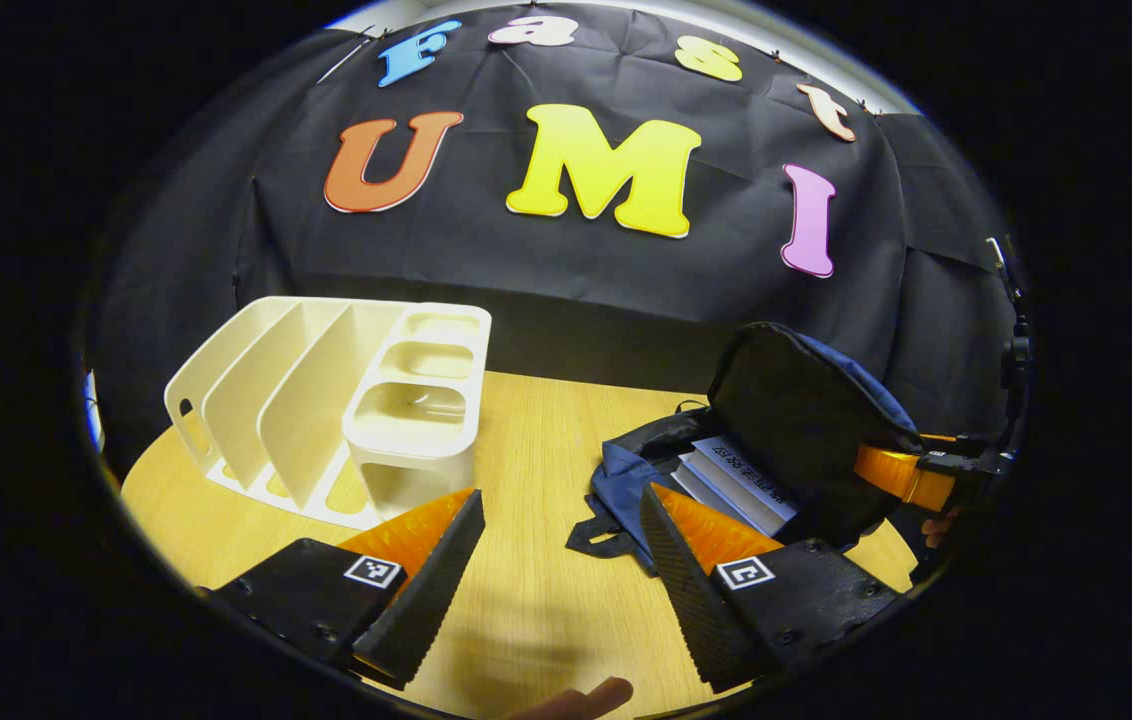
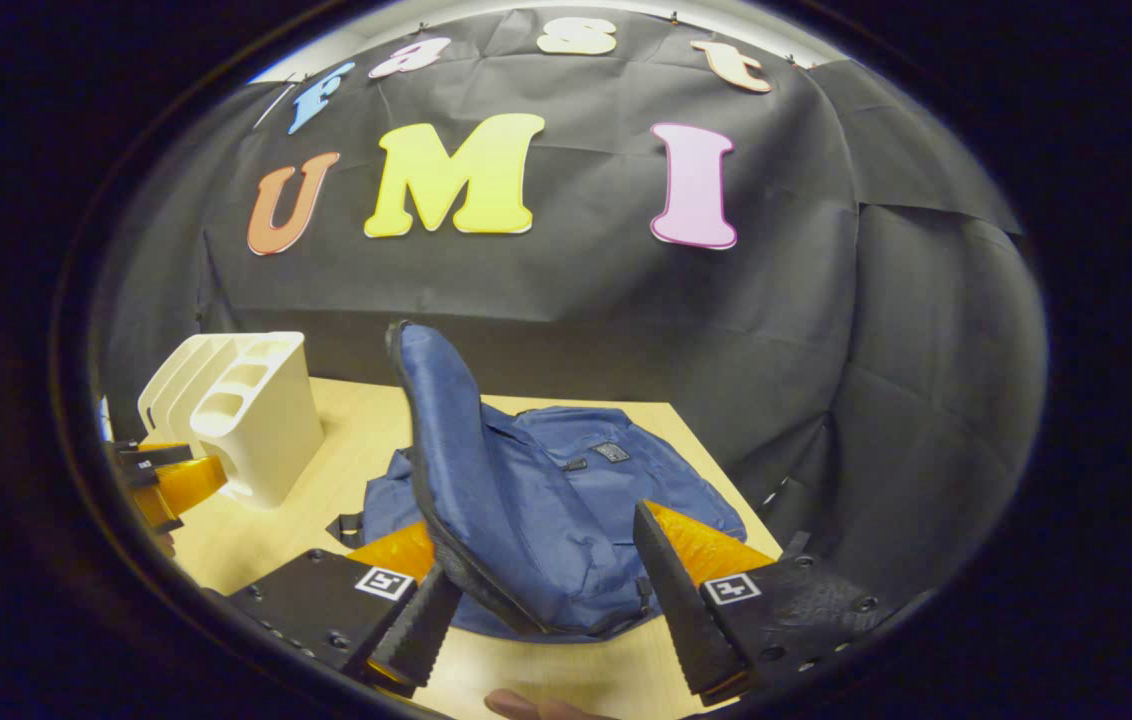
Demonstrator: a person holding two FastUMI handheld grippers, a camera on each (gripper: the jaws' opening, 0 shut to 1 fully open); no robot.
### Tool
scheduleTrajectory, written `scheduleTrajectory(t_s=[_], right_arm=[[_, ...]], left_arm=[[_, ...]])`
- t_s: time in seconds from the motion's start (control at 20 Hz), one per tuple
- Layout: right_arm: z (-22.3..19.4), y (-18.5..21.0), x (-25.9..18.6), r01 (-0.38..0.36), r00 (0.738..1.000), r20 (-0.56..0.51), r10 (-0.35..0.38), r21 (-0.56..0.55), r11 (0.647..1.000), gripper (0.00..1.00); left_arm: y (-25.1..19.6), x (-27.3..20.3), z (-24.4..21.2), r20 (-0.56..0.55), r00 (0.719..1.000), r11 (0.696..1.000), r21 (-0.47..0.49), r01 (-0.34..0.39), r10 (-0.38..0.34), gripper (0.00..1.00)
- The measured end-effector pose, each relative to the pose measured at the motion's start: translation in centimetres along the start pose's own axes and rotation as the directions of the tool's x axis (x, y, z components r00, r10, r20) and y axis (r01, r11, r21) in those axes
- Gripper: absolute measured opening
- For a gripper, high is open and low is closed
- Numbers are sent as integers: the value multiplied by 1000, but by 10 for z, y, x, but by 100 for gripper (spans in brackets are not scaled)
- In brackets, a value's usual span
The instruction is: Open the schoolbag, grab two books from the bookshelf and put them into the schoolbag.
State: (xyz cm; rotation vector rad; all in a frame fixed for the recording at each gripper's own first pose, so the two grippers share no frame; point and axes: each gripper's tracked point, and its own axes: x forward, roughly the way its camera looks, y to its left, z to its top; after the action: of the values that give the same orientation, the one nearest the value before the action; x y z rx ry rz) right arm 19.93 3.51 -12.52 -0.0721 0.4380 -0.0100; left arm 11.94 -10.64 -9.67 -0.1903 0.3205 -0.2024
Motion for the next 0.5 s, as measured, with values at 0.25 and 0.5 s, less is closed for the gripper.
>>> scheduleTrajectory(t_s=[0.25, 0.5], right_arm=[[0, 7, -36, -34, 998, 52, 33, 7, 999, 99], [-5, 4, -92, -36, 992, 120, 33, 25, 999, 96]], left_arm=[[24, -45, 5, 60, 995, 996, 48, -81, 78, 98], [39, -95, 5, 126, 984, 989, 65, -132, 123, 99]])
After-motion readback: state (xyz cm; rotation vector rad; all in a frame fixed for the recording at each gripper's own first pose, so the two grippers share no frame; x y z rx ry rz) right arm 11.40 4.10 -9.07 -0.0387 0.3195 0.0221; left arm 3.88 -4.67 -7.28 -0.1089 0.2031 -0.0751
